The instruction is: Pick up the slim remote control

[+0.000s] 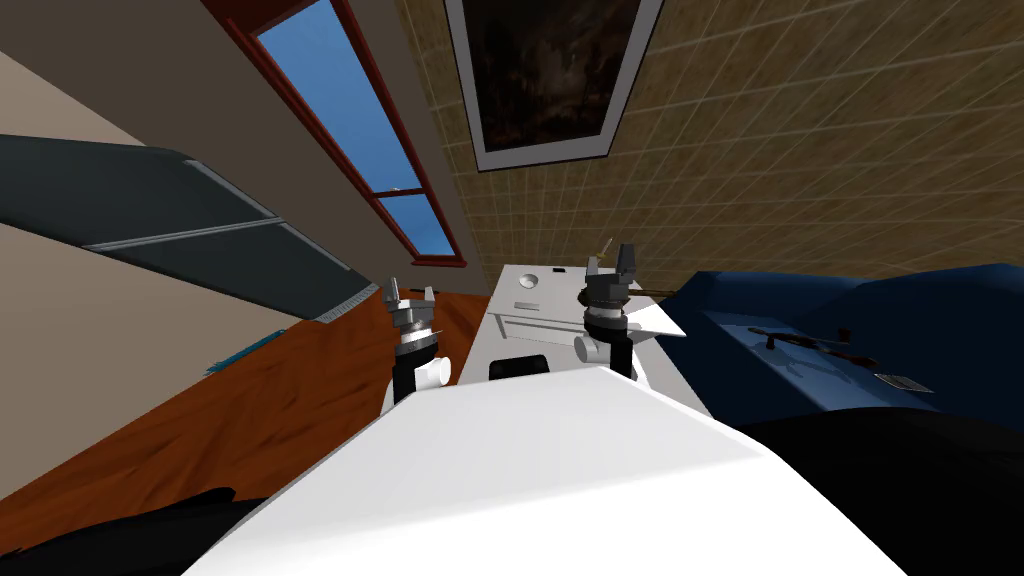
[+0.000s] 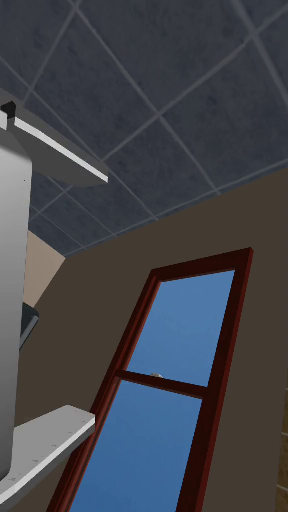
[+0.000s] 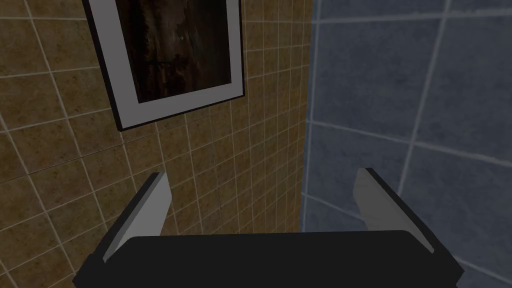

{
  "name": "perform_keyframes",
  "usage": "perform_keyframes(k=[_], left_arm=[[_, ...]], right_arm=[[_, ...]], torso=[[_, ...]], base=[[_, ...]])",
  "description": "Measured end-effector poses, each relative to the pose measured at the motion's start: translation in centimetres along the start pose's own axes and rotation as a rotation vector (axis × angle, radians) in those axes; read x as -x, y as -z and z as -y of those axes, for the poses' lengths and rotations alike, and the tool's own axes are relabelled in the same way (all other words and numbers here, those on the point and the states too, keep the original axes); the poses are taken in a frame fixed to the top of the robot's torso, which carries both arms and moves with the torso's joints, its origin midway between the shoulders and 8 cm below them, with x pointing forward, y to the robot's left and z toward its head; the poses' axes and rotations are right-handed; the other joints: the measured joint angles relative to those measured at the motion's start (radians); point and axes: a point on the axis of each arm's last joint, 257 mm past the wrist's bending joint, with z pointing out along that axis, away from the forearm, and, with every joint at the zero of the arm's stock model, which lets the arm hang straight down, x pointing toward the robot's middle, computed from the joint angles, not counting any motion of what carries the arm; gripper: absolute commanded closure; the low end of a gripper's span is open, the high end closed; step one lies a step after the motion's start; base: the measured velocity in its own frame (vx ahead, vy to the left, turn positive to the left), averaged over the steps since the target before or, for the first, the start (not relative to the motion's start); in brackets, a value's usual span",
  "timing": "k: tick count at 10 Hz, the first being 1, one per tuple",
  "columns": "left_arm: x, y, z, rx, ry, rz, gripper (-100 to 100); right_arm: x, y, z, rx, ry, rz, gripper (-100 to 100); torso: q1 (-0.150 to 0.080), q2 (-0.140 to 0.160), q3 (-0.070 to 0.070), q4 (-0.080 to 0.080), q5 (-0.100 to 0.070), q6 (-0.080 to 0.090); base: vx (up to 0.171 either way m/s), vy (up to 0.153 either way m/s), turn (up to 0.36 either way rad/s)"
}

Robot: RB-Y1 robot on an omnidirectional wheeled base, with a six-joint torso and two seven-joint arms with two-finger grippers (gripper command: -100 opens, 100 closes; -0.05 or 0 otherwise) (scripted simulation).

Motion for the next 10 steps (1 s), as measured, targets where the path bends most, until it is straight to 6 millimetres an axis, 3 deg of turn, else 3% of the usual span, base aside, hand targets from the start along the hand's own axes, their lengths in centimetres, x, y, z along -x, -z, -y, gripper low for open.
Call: perform_keyframes(k=[2, 5, 7, 10], left_arm=[[0.0, 0.0, 0.0, 0.000, 0.000, 0.000, 0], [0.0, 0.0, 0.0, 0.000, 0.000, 0.000, 0], [0.0, 0.0, 0.0, 0.000, 0.000, 0.000, 0], [0.0, 0.0, 0.0, 0.000, 0.000, 0.000, 0]], right_arm=[[-0.5, 0.6, 0.7, -0.019, 0.016, -0.043, -100], [-1.3, 2.8, 3.2, -0.090, 0.053, -0.125, -100], [-1.5, 5.1, 5.6, -0.168, 0.089, -0.187, -100], [-1.2, 10.5, 9.9, -0.323, 0.158, -0.290, -100]], torso=[[0.002, 0.002, 0.001, 0.000, 0.000, 0.000], [0.005, 0.005, 0.003, 0.001, 0.001, 0.000], [0.006, 0.005, 0.003, 0.001, 0.001, 0.000], [0.007, 0.003, 0.002, 0.001, 0.002, 0.000]], base=[[-0.053, 0.050, 0.057], [-0.068, 0.087, 0.114], [-0.057, 0.104, 0.170], [-0.025, 0.104, 0.184]])
